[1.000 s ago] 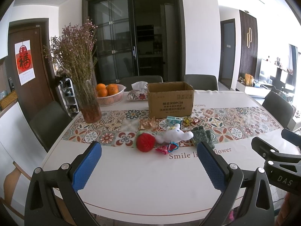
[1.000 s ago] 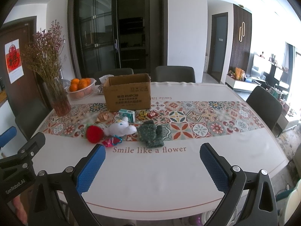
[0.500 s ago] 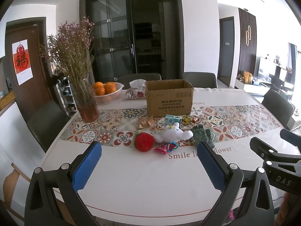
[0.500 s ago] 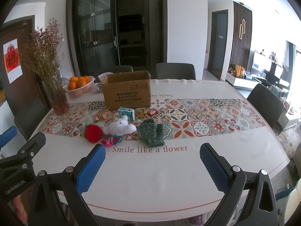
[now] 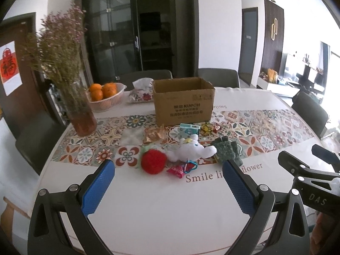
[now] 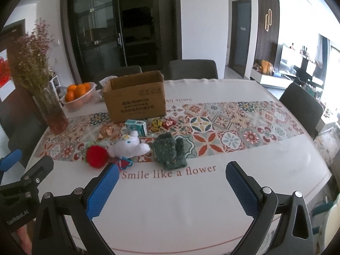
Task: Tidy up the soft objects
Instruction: 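Grasp the white plush with the left tool while the right tool grasps the green plush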
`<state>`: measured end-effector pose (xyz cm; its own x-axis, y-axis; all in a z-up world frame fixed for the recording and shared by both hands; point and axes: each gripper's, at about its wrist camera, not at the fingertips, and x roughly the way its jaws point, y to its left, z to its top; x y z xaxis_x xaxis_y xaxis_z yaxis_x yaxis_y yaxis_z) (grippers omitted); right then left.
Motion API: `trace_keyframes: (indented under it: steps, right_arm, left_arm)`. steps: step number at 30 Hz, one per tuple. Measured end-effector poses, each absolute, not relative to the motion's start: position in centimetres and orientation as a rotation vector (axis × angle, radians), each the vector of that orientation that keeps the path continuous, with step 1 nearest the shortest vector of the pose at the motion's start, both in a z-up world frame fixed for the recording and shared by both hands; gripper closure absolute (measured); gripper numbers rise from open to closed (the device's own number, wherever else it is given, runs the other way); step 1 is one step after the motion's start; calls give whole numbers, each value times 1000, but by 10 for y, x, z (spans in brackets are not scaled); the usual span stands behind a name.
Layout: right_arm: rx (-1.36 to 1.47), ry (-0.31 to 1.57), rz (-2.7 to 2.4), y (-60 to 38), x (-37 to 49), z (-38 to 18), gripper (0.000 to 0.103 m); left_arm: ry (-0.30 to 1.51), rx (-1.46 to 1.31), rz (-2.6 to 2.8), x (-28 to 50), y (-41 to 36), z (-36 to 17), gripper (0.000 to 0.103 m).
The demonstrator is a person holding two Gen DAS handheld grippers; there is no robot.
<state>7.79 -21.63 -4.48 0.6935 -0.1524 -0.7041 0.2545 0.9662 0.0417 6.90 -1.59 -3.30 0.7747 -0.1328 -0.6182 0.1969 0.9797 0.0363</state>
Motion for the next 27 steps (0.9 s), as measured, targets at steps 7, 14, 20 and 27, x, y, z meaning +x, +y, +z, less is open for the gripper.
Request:
trace_keyframes:
  steps: [7, 14, 20, 27]
  right_arm:
    - [178, 814, -274, -216, 119, -55, 1]
    - [205, 851, -319, -219, 155, -68, 1]
    - [225, 902, -312, -232, 184, -83, 1]
    - [251, 987, -255, -252, 220, -113, 1]
  left_arm:
    - [729, 111, -242, 122, -16, -44, 0]
    - [801, 114, -324, 171, -21, -63, 0]
    - [847, 136, -354, 200, -34, -75, 0]
    - [915, 140, -366, 230, -53, -93, 3]
